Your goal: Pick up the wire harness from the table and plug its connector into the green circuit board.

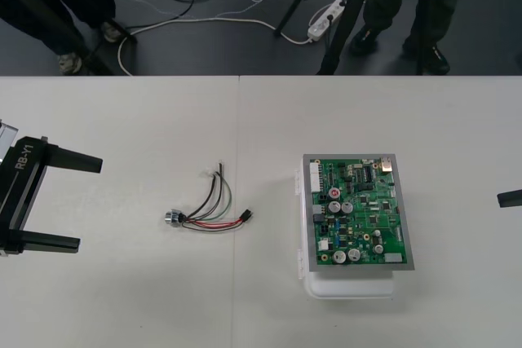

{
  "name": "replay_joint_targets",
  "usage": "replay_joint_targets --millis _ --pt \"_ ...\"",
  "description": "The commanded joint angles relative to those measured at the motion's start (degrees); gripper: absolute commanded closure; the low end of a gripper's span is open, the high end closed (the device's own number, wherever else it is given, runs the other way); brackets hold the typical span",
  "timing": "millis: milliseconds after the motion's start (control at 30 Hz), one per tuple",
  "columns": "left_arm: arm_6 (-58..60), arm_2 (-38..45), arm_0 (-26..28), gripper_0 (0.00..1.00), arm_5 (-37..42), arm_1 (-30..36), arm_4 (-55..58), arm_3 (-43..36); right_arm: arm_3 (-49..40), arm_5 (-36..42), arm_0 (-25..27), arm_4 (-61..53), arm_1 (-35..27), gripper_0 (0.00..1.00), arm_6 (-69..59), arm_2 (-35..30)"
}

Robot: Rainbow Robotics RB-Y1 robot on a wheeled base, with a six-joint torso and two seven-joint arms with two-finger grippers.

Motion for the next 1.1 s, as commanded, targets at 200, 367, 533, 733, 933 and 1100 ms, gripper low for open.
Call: replay_joint_targets --millis 200,367,533,733,933,1100 --pt "2.9 1.7 1.1 0.0 2.0 1.1 -0.2 -1.0 -1.2 -0.3 -1.1 0.1 0.3 0.0 1.5 -2.0" --pt "2.9 1.7 1.1 0.0 2.0 1.1 -0.2 -1.0 -1.2 -0.3 -1.1 0.1 0.3 0.0 1.5 -2.0" --pt "2.9 1.7 1.1 0.0 2.0 1.1 -0.2 -1.0 -1.2 -0.3 -1.1 0.1 0.3 0.0 1.5 -2.0" --pt "2.9 1.7 1.1 0.0 2.0 1.1 -0.2 -1.0 -1.2 -0.3 -1.1 0.1 0.3 0.0 1.5 -2.0" --pt "2.9 1.7 1.1 0.0 2.0 1.1 -0.2 -1.0 -1.2 -0.3 -1.1 0.1 0.3 0.0 1.5 -2.0" --pt "2.9 1.7 1.1 0.0 2.0 1.1 -0.2 -1.0 -1.2 -0.3 -1.1 0.1 0.3 0.0 1.5 -2.0"
